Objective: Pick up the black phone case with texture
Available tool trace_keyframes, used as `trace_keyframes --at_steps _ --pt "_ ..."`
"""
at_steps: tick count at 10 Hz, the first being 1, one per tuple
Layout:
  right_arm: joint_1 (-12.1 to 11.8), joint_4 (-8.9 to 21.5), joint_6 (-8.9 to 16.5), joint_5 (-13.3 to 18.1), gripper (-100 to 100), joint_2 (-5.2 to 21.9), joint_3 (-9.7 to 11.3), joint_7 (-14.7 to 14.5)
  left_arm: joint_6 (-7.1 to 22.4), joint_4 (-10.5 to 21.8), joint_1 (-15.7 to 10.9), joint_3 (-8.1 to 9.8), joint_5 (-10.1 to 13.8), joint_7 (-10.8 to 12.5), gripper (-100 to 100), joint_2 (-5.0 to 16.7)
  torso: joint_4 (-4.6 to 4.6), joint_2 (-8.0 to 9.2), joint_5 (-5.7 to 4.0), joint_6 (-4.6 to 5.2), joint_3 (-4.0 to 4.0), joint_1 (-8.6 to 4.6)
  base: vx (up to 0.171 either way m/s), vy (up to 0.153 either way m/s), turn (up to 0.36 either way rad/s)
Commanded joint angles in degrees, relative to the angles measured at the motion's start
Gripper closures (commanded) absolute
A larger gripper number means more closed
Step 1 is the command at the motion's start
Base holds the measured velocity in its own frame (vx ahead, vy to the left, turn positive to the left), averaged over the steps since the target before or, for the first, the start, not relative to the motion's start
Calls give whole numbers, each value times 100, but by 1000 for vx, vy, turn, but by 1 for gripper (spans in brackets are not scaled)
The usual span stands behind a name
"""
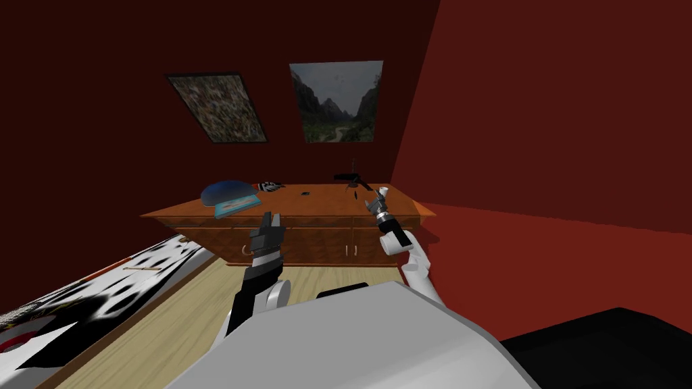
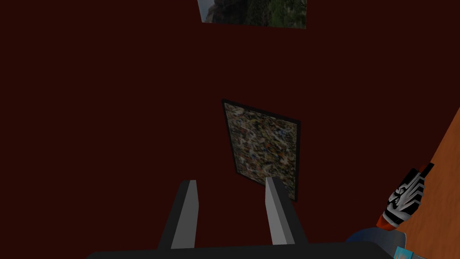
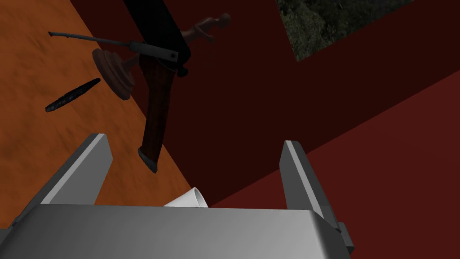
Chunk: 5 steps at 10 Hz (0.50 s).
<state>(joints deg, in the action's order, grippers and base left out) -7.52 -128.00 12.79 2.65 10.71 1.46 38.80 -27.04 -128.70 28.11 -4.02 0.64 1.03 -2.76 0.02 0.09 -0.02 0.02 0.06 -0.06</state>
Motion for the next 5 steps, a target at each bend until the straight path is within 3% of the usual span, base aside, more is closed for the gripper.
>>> trace_keyframes --at_steps 1,2,3,4,5 --pt "17 -10 177 1 -100 0 -2 72 0 0 0 0 0 0 0 0 0 0 0 0 0 0 -15 -7 -12" --pt "222 65 401 8 -100 -8 -48 342 0 0 0 0 0 0 0 0 -1 -4 1 0 -2 2 -18 -10 100" --pt "222 65 549 8 -100 -8 -48 370 0 0 0 0 0 0 0 0 -1 -6 1 -2 -3 2 -21 -14 55" --pt "430 148 721 18 -100 -18 -104 604 0 0 0 0 0 0 0 0 -1 -5 0 0 -3 1 -25 -20 85" --pt "430 148 866 18 -100 -18 -104 673 0 0 0 0 0 0 0 0 -1 -5 0 -2 -3 -1 -20 -19 63"
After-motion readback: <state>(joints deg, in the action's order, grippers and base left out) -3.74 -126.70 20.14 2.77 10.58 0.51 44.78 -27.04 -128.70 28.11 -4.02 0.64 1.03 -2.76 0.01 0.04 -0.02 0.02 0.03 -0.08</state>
